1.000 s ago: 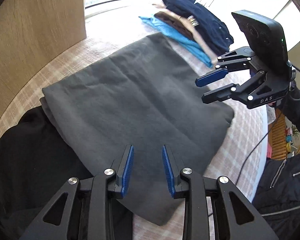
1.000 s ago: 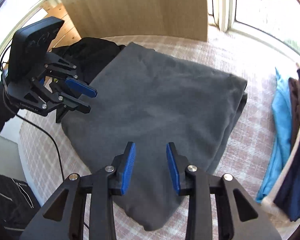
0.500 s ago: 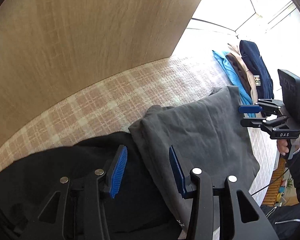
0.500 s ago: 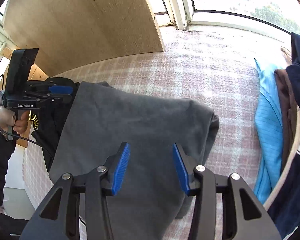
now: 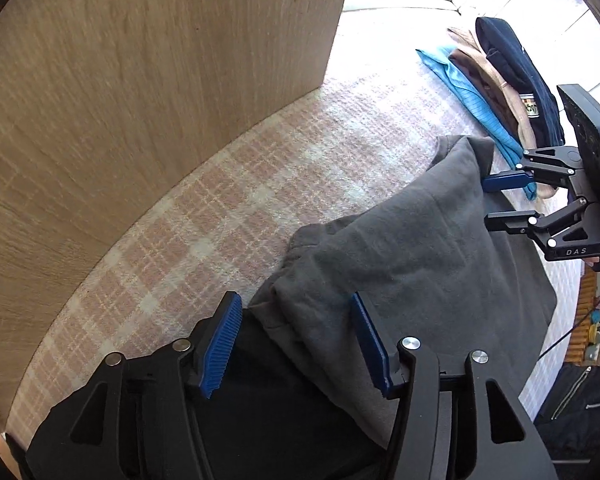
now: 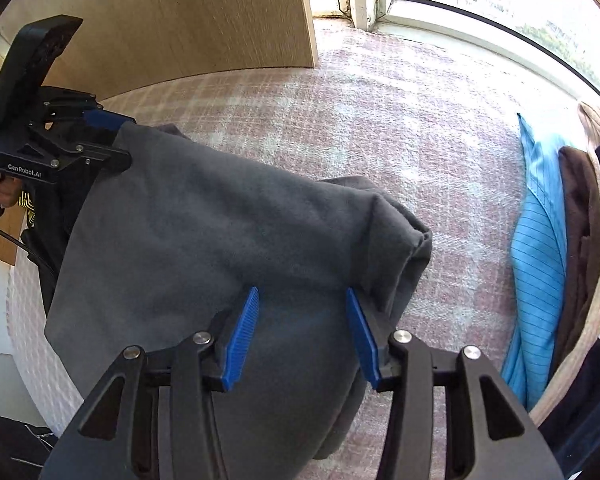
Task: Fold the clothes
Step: 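Grasp the grey sweatshirt edge with the left tool while the right tool grasps beside it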
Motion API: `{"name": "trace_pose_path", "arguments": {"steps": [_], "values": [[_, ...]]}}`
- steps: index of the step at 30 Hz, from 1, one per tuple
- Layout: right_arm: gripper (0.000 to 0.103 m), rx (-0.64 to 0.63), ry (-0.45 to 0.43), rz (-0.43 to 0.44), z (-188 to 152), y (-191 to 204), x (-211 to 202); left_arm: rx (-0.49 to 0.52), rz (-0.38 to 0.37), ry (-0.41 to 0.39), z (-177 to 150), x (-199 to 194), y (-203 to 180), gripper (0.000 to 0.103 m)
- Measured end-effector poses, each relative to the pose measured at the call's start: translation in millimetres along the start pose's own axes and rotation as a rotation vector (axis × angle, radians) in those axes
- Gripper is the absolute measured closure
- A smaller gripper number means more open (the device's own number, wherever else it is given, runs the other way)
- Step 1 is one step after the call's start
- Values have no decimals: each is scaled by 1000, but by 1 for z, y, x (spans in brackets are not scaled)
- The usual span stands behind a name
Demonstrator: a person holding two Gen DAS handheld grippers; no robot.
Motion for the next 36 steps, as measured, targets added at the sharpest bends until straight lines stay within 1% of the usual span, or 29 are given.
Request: {"name": "trace_pose_path", "arguments": {"steps": [1,4,6,7,8,9,10,11,13,14,15,17,18,21,25,27,28,30,31,32,34,35,36], "values": [[57,13,-3,17,0,-2,0,12,-12,16,0,3,-2,41],[57,25,-12,37,-1,-4,-1,4,-33,14,0,4,-1,41],[57,26,-15,39,-2,-4,-3,-15,-44,-3,1,0,1,58],[57,34,-15,48,-3,-5,-7,-15,-51,-13,1,-2,0,72],[57,54,-24,67,-4,-8,-13,-15,-58,-23,1,-3,0,76],[57,93,-48,104,-5,-13,-20,-11,-59,-26,0,-4,-1,79],[57,129,-74,132,-6,-20,-28,-6,-59,-28,0,-4,-1,84],[57,153,-97,128,-5,-29,-35,-1,-59,-30,-1,-5,-2,85],[55,161,-100,50,-3,-47,-39,8,-59,-34,-1,-5,-4,87],[55,161,-97,8,-3,-56,-41,13,-58,-36,-2,-6,-4,87],[55,166,-94,-4,-2,-63,-42,18,-58,-38,-2,-6,-5,87],[55,191,-84,63,1,-69,-40,28,-58,-41,-3,-7,-6,87],[55,199,-75,81,4,-70,-36,33,-58,-43,-3,-7,-7,87],[54,173,-56,86,12,-66,-26,41,-63,-47,-5,-8,-8,87],[54,134,-27,77,14,-61,-13,42,-67,-39,2,3,-12,87],[51,108,-35,65,16,-58,-10,39,-74,-37,2,4,-10,87],[51,96,-37,63,16,-57,-9,38,-77,-35,1,4,-10,87],[51,80,-42,64,16,-55,-6,35,-82,-33,1,5,-8,85],[51,72,-45,65,17,-54,-5,30,-82,-31,1,6,-7,81],[51,64,-47,71,16,-53,-5,22,-82,-25,1,8,-5,74],[51,44,-48,93,13,-50,-3,14,-96,-29,1,8,-5,74],[51,37,-48,108,12,-48,-3,22,-90,-32,2,8,-6,74],[61,31,-47,123,12,-46,-1,32,-81,-35,2,8,-8,74]]}}
Point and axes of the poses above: each gripper's, at about its wrist camera, not at the fingertips, and x roughly the way its jaws point, y to its left, z to its top, the point moved 6 cm from there along x, roughly the way its jaws point, and after that the axes turned 1 degree about z, right-handed, at the moved point
